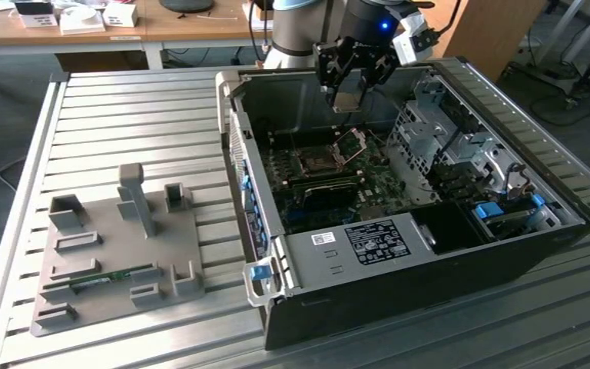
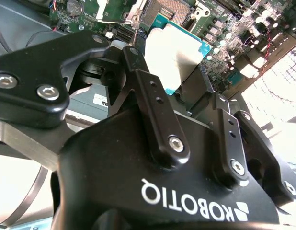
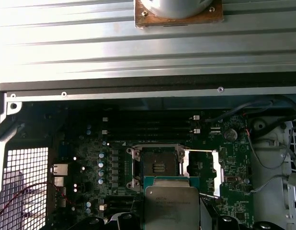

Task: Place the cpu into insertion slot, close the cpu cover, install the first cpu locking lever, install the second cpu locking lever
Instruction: 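Place the cpu into insertion slot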

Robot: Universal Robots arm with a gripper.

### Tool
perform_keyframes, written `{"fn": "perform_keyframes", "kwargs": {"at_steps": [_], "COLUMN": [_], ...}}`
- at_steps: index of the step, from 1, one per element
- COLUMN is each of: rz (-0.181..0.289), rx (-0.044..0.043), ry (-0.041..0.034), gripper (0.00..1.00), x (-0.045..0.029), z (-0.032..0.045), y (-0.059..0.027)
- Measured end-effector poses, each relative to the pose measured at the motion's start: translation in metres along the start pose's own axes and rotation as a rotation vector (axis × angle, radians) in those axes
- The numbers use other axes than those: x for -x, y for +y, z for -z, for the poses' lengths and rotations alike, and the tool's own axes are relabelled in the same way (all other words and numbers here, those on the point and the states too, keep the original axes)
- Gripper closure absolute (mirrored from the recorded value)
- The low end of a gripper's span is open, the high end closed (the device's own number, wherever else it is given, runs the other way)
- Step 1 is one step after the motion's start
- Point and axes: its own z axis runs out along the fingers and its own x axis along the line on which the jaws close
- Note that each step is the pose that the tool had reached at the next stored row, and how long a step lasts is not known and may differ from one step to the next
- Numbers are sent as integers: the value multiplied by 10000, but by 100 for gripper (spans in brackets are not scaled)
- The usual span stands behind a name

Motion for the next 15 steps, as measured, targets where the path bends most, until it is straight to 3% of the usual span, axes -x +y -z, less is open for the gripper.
{"fn": "perform_keyframes", "kwargs": {"at_steps": [15], "rz": [-164], "rx": [4], "ry": [-15], "gripper": [46], "x": [0], "z": [-1], "y": [0]}}
